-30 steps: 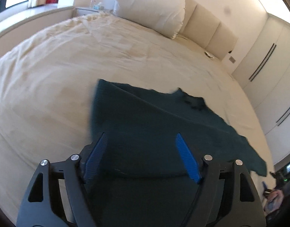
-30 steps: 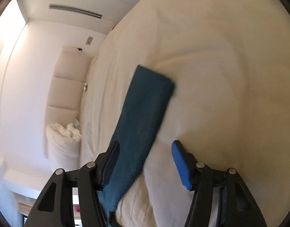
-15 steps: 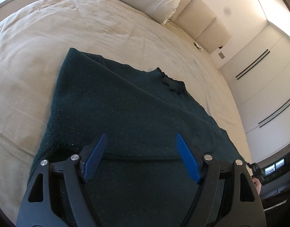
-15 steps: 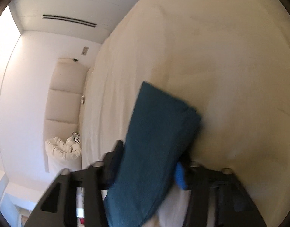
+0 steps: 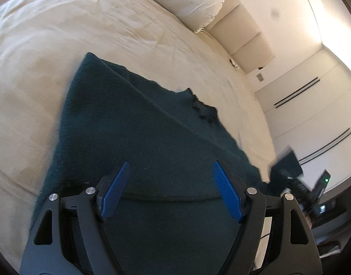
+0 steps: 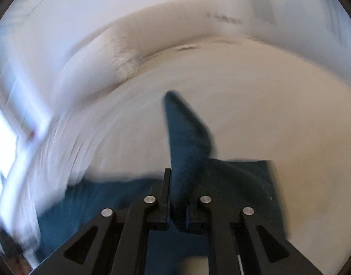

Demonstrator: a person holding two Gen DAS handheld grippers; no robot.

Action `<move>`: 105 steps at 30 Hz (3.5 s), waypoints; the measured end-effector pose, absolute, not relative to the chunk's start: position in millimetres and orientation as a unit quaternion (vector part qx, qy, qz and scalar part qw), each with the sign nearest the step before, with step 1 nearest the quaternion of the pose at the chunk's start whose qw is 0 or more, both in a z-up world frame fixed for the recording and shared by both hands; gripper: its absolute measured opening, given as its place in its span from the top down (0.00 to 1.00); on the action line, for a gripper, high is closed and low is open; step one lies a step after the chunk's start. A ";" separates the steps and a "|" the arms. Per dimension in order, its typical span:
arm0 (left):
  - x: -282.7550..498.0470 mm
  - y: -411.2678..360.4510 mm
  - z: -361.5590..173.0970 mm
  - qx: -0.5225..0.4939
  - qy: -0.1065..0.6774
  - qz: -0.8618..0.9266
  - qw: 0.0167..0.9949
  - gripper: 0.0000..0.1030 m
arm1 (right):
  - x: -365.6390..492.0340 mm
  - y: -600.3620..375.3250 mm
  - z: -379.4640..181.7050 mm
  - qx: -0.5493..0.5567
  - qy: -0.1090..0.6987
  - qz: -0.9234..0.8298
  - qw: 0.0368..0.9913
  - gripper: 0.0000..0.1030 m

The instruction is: Fold small clothes

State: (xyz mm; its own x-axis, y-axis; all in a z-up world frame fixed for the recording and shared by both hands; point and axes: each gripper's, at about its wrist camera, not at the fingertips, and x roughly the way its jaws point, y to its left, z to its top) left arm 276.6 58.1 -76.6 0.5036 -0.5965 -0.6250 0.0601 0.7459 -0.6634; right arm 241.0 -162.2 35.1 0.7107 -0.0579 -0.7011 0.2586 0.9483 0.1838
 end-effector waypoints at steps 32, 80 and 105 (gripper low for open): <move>332.9 -129.2 -104.6 -0.173 0.607 -0.270 0.727 0.78 | 143.4 -150.0 -55.8 0.441 0.383 0.078 0.808 0.32; 320.4 27.6 -109.6 -0.256 0.537 -0.195 0.780 0.92 | 175.8 -164.5 -37.9 0.513 0.338 0.041 0.788 0.23; 339.0 -47.6 -89.5 -0.035 0.516 -0.186 0.835 0.88 | 284.1 -215.5 -85.0 0.491 0.414 0.083 0.762 0.30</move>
